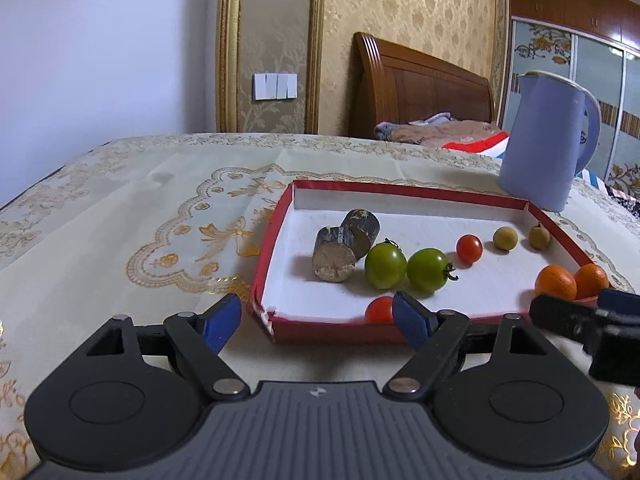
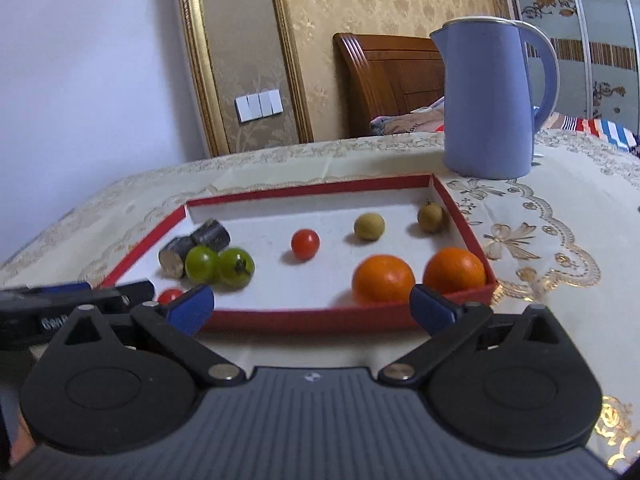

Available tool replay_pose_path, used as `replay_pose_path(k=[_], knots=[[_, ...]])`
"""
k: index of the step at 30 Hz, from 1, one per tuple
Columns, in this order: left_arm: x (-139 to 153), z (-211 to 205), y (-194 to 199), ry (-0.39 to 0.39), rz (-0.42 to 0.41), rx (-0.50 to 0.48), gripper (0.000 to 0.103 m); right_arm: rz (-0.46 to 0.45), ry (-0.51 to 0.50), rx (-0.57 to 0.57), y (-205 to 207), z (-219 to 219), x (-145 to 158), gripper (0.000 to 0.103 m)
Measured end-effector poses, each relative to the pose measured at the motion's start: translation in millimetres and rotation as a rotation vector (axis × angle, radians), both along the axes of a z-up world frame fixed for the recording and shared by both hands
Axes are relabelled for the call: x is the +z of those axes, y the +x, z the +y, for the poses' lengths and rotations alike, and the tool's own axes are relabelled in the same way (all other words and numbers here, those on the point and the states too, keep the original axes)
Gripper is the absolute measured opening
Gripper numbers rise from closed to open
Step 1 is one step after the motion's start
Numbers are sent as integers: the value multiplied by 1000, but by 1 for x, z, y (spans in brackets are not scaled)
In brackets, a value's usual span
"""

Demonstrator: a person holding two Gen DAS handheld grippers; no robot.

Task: Organize fruits
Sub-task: 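Withdraw both open tools back from the tray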

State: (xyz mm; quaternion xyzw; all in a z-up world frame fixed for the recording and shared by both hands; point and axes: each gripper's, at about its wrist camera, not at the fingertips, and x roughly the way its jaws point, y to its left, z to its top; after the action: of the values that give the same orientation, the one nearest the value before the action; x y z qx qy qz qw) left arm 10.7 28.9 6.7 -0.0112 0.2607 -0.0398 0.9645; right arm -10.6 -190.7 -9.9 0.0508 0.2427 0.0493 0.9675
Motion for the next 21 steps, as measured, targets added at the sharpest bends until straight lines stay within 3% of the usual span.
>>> replay_pose_path(k=[3, 10, 21], knots=[[-8, 0, -6, -21, 49, -17, 89, 39, -28, -21, -4, -2, -4, 103], [-11, -12, -10, 29, 69, -34, 89, 88, -1, -39, -1, -11, -10, 103], [-16, -27, -5, 61, 128, -30, 89, 101, 20, -52, 1, -14, -12, 103]])
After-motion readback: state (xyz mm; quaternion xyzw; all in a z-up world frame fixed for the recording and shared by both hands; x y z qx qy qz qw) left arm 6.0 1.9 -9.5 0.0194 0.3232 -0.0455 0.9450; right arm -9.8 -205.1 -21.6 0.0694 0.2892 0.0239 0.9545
